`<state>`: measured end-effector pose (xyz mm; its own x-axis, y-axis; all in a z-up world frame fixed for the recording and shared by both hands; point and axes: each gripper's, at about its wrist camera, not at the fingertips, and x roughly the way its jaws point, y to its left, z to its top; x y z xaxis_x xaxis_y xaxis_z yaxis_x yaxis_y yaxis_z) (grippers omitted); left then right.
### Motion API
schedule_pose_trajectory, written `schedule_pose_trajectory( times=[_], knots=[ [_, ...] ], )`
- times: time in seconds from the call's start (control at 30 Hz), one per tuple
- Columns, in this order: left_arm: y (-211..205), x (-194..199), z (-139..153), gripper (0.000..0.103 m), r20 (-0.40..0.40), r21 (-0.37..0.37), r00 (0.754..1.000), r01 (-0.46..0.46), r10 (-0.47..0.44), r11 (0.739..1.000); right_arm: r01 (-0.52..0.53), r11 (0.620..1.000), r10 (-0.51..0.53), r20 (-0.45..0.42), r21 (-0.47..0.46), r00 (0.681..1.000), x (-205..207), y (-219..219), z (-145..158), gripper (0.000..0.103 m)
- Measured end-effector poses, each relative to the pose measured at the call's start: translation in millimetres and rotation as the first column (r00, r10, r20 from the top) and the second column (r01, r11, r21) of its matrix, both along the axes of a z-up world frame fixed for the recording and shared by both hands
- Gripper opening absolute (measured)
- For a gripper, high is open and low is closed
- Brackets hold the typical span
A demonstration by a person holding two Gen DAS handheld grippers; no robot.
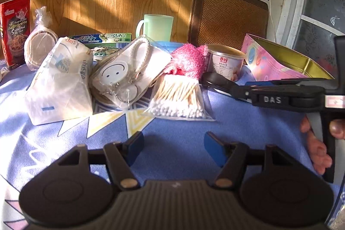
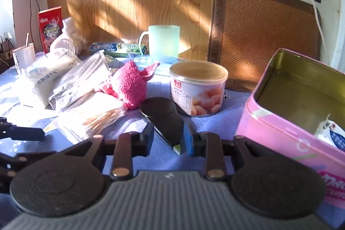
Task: Organize soft objects
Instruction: 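Grasp the black oval object with the right tool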
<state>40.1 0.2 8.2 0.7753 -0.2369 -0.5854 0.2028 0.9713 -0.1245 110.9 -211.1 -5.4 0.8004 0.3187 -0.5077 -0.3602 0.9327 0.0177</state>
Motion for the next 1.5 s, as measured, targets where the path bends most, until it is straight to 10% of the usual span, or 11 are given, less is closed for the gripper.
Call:
schedule_pose_trajectory(
  times=[0.23,0.73,1.5],
  knots=[
    [-2,-2,0,0.065,0.002,0.004,1.0,0.0,0.0,1.0,-0.003,1.0,0.003,-0.041,0.015,0.999,1,0,-3,0.037],
    [-18,-2,-2,0.07,0.002,0.118,1.0,-0.012,0.012,0.993,0.016,0.998,-0.018,0.034,0.056,0.999,-132,-22,-18,0.036],
    [-17,-2,-2,0.075,0.0,0.112,1.0,-0.016,0.016,0.994,0.04,0.997,-0.045,0.057,0.07,0.997,-132,-11,-25,0.043]
  ],
)
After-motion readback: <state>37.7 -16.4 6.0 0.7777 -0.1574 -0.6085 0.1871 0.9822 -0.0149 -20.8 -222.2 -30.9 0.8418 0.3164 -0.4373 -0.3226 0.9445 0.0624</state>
